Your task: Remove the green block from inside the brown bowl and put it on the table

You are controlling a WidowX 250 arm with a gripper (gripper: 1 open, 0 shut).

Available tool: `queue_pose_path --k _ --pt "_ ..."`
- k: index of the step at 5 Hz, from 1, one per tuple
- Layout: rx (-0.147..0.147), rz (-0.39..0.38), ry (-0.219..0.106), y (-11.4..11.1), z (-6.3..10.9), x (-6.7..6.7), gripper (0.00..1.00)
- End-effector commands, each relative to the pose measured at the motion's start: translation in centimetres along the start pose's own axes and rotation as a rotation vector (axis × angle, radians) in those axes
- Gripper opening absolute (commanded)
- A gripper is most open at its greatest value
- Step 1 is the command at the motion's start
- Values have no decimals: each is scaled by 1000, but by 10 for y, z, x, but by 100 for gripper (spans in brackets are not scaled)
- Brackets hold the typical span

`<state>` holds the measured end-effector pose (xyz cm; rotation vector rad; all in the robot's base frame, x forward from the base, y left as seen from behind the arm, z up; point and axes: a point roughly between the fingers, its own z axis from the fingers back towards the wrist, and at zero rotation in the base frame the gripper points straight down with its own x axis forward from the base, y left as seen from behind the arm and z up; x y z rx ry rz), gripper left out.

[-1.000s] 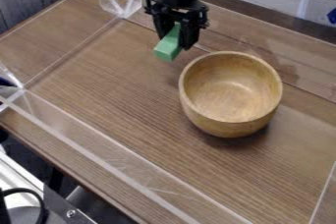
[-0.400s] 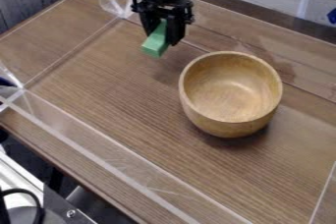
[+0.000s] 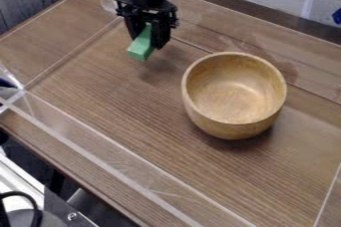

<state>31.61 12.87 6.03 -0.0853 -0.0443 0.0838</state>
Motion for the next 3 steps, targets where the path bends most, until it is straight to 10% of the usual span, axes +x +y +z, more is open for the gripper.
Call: queue_pose_path --k 1,3 --pt "30 19 -38 17 7 6 0" --pt "43 52 -21 36 -6 2 0"
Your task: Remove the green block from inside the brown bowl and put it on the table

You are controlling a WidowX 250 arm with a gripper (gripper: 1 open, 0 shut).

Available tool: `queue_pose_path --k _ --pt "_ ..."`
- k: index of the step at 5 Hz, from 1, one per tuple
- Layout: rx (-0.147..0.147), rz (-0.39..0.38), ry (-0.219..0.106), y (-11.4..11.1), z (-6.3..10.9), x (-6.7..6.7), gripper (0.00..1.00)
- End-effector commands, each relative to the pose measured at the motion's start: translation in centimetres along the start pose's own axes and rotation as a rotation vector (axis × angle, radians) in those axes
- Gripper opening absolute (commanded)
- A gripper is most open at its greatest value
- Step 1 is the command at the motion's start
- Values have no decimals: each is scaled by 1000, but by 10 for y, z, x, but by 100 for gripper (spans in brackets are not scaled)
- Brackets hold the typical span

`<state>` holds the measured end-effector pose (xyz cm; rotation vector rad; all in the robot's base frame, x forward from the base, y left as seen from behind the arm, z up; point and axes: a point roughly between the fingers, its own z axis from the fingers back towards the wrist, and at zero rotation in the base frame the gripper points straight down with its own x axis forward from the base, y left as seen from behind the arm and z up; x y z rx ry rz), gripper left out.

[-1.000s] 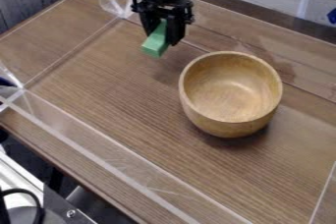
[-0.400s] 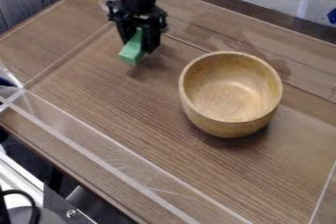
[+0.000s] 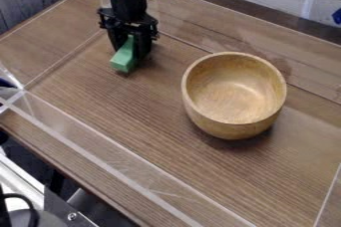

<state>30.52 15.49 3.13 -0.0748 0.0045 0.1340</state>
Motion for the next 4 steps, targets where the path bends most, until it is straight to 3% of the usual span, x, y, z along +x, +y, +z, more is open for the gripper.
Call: queue_pose_path --k 1,4 --pt "26 10 -64 9 19 10 0" --pt "9 35 -54 15 20 5 0"
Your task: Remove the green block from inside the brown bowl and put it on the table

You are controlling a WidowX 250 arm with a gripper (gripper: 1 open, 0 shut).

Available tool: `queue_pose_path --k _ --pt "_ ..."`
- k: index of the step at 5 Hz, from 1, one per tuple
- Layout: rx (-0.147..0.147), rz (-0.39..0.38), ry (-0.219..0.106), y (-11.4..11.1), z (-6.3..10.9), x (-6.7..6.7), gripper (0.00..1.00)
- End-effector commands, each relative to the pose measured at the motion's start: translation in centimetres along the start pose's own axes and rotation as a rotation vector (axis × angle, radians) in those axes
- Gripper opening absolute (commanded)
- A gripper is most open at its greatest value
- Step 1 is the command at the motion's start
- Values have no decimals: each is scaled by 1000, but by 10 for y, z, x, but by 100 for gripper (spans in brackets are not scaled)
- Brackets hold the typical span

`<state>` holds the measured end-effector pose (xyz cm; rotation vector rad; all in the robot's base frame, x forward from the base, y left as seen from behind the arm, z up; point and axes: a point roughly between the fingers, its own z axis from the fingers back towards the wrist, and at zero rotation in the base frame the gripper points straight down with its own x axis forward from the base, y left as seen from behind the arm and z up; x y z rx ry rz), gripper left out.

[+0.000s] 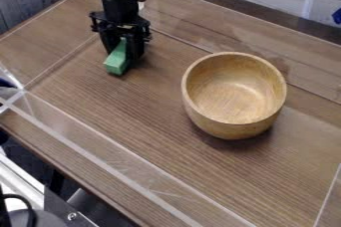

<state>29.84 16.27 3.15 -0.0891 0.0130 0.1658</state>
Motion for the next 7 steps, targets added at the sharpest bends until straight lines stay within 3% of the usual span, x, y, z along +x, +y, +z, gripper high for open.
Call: queue_pose_path --k 1,5,6,7 --pt "16 11 -59 7 19 10 0" --pt "-2 41 -53 20 10 12 0" --pt "-3 47 -50 22 9 13 100" --pt "-8 53 -49 23 10 12 100"
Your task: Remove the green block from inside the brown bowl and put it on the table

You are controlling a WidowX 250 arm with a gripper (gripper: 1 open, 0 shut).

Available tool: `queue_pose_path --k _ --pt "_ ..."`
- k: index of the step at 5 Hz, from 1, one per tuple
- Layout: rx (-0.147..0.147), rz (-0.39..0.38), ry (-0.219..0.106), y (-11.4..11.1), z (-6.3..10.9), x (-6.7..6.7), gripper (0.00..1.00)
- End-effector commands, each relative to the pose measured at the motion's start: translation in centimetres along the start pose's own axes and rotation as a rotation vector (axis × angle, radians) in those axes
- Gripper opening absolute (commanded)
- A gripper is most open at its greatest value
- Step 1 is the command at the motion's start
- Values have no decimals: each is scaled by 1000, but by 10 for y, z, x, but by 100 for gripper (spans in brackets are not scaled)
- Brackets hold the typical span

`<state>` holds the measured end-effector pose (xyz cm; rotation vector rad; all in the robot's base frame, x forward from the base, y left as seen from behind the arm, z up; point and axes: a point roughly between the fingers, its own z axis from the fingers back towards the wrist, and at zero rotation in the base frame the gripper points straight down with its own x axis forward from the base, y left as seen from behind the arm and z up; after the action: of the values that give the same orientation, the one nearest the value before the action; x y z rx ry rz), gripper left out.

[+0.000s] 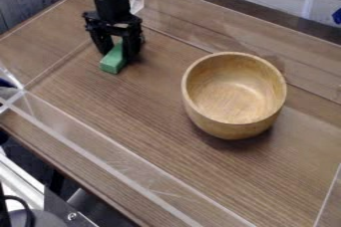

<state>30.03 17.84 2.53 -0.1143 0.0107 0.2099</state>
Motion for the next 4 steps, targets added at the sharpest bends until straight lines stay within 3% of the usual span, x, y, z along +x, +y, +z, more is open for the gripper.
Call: queue_pose_path --k 1,2,4 --pt "16 15 -43 8 11 8 100" --pt "17 22 -39 10 8 8 100" --pt "8 -23 -142 -12 75 16 100"
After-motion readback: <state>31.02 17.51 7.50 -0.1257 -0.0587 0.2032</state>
